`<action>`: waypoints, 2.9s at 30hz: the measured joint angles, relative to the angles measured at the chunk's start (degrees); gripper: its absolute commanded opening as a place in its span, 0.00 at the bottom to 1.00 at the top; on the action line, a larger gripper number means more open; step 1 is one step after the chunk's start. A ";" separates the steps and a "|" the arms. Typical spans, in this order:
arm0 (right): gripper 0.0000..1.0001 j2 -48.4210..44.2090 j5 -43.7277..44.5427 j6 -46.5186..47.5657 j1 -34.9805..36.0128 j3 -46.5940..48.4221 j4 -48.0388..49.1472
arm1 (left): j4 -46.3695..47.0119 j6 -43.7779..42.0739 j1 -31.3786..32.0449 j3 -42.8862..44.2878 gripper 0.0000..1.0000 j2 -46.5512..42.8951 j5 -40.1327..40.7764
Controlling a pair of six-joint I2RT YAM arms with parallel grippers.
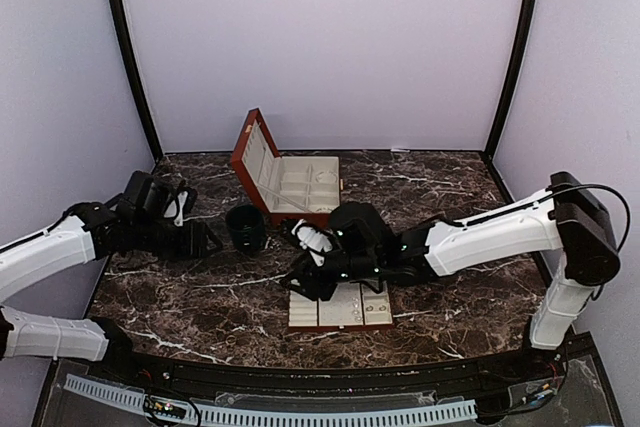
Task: Organize the mixed jewelry
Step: Pick up the ring from the center of the board, then pass from the right arm to the left
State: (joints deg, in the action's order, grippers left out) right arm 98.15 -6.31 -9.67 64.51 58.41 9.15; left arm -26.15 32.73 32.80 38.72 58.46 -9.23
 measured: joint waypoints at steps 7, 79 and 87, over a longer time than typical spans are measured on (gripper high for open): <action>0.43 10.32 -6.56 7.45 6.62 9.44 0.09 | 1.64 -10.25 -17.03 7.10 0.75 1.16 -3.89; 0.00 19.28 -31.06 -2.01 -5.01 28.76 -10.01 | 16.24 -30.88 -23.85 3.74 0.77 -8.41 -15.65; 0.00 9.68 -38.82 -7.39 -11.23 20.31 -10.23 | 24.63 -37.07 -10.54 -0.87 0.71 -8.81 -24.35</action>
State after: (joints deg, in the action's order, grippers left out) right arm 107.83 -45.12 -17.06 53.28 78.72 -1.08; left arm -1.52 -4.34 22.26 37.85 49.65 -33.58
